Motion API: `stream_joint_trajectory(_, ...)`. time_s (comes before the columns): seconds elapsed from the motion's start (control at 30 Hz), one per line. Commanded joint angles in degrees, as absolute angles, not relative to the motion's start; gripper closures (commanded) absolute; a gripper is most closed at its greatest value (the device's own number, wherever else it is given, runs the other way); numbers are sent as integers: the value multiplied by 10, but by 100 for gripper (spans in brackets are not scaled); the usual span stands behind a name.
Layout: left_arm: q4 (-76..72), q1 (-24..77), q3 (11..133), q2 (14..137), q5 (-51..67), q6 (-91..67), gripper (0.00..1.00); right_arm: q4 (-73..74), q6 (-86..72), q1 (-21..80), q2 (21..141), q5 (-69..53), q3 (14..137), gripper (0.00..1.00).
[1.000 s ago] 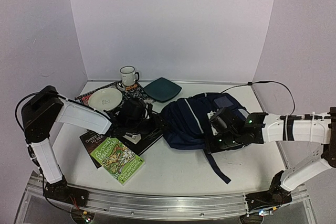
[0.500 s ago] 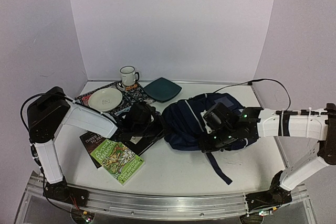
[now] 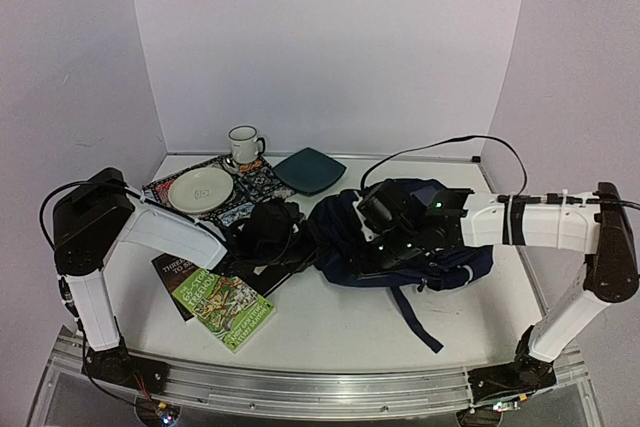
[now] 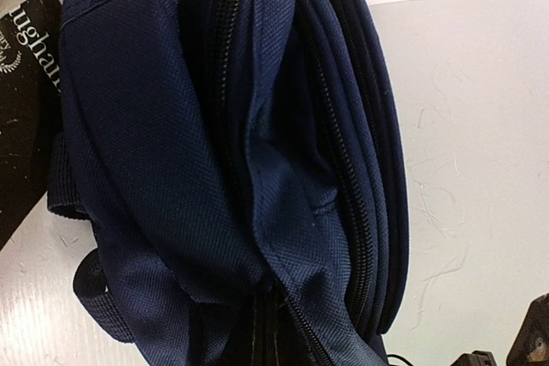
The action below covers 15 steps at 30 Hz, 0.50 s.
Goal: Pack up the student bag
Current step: Unzip the largest pocket of the student bag.
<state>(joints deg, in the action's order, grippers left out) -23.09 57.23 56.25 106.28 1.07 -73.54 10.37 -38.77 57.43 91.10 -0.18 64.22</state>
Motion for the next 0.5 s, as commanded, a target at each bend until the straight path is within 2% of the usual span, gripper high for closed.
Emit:
stream_joint_trajectory(0.0, -306, 602, 559, 1042, 36, -718, 100, 42, -349, 583, 931, -5, 705, 92)
stream_joint_trajectory(0.23, -306, 601, 521, 1017, 10, -673, 100, 68, -316, 583, 903, -5, 668, 77)
stream_joint_trajectory(0.47, -305, 595, 506, 1021, 8, -651, 100, 134, -211, 583, 846, -1, 626, 57)
